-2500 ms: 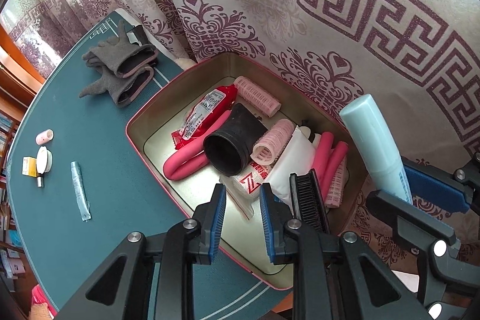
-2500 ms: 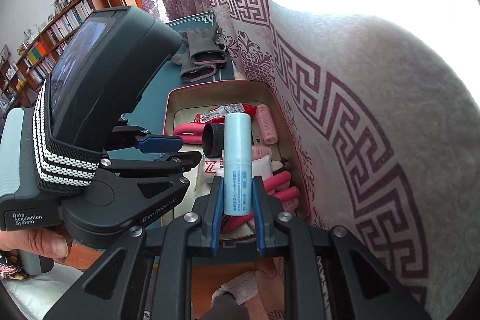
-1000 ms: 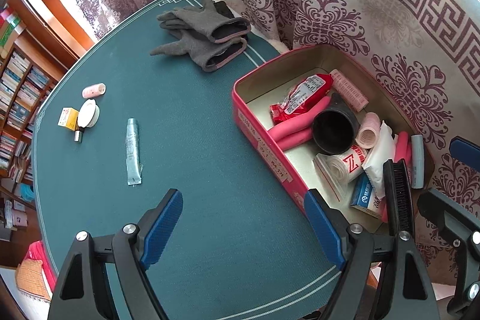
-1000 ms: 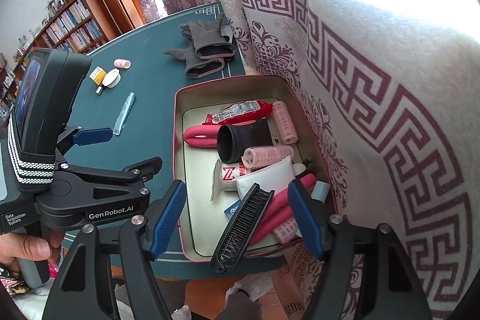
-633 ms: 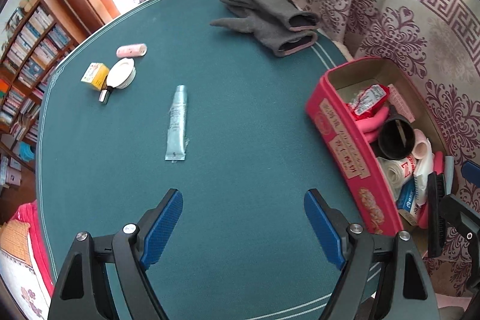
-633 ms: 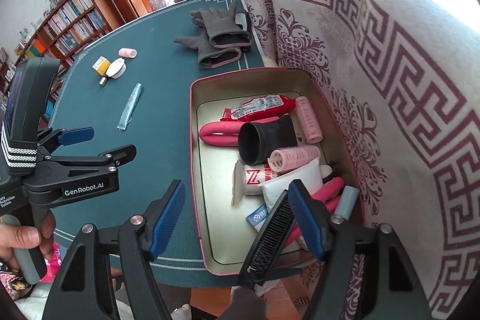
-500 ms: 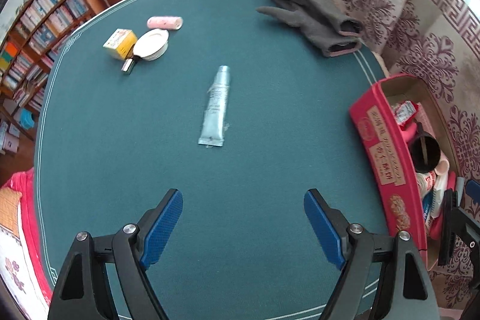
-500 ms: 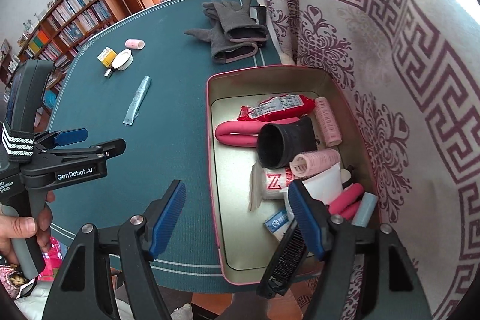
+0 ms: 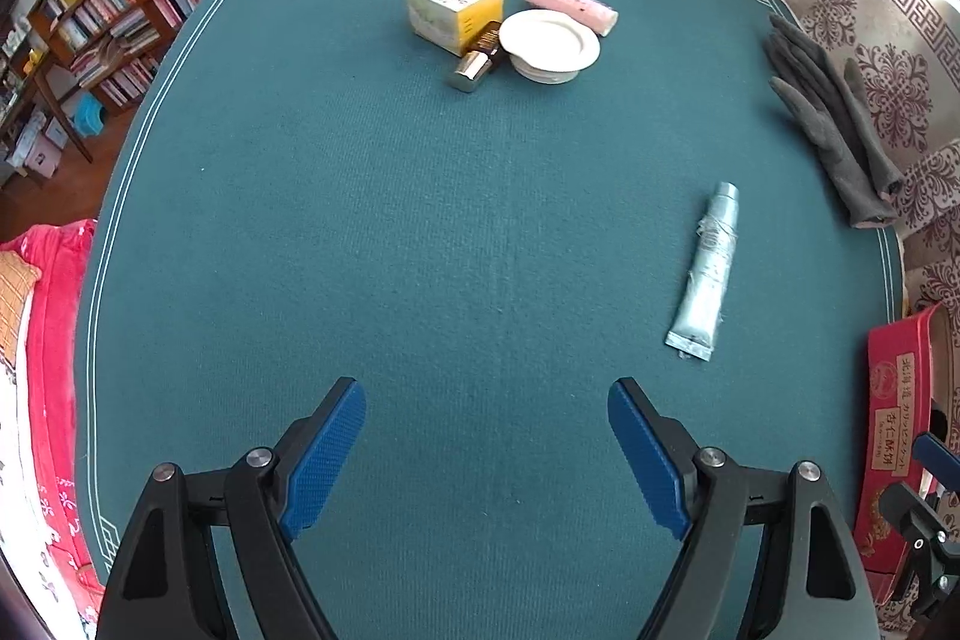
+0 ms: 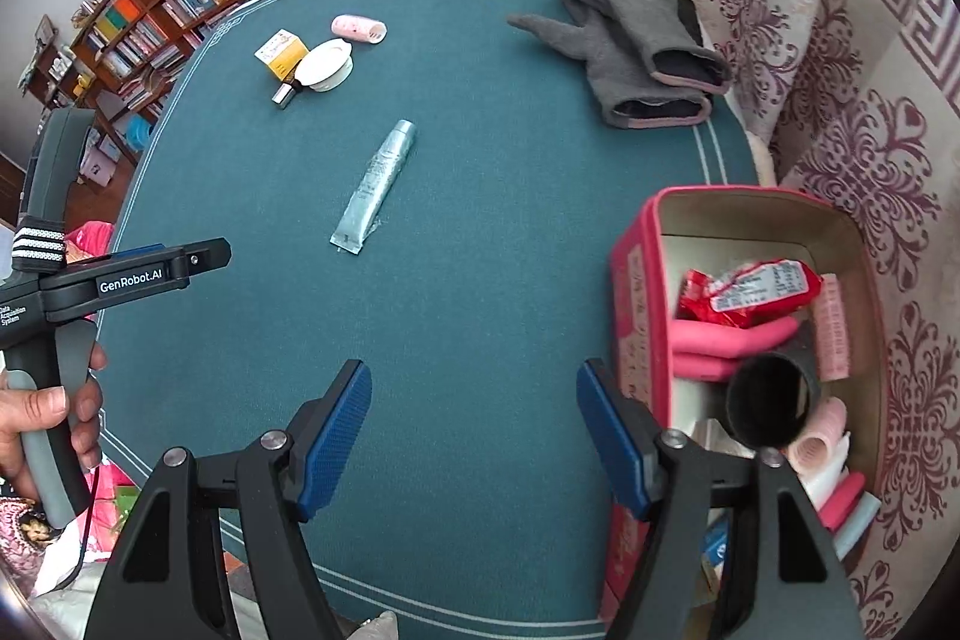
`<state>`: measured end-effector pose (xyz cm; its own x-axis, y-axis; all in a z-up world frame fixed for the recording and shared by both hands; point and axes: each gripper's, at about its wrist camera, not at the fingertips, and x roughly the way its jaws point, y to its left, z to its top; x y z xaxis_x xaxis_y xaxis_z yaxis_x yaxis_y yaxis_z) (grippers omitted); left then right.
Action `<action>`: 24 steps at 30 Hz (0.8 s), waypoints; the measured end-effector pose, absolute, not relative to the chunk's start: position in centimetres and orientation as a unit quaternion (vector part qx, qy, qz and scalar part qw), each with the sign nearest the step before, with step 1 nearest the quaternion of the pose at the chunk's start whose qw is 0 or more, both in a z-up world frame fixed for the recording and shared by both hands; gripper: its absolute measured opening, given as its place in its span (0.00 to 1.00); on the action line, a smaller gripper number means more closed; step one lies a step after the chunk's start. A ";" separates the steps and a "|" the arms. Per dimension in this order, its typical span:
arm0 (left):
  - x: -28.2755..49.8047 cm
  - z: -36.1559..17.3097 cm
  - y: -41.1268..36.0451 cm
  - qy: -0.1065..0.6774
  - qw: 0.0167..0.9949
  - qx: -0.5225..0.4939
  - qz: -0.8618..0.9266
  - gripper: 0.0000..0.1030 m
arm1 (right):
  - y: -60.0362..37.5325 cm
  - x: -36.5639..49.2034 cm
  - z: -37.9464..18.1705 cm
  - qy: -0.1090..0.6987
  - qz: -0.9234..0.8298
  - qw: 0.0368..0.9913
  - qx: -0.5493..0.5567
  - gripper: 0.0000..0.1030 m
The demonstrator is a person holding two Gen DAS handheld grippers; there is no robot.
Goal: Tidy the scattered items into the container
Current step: 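Move both grippers back from the tin toward the remaining items, then grasp the white ointment box with the left gripper while the right gripper grasps the light-blue tube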
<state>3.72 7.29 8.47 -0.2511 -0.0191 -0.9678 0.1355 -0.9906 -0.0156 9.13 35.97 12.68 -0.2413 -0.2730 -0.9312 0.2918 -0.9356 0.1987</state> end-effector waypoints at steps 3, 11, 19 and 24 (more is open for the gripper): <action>1.7 8.5 5.5 0.051 0.053 0.607 -0.791 0.82 | 34.3 8.0 11.5 0.007 -0.776 0.180 0.604 0.73; -5.8 8.8 1.9 0.042 0.052 0.592 -0.803 0.82 | 31.0 5.9 8.6 0.008 -0.750 0.167 0.639 0.73; -13.0 8.3 0.8 0.003 0.034 0.580 -0.814 0.82 | 30.0 4.2 7.1 -0.008 -0.739 0.140 0.659 0.73; -15.9 7.7 0.9 -0.012 0.015 0.577 -0.816 0.82 | 28.7 2.8 7.2 -0.005 -0.741 0.136 0.657 0.73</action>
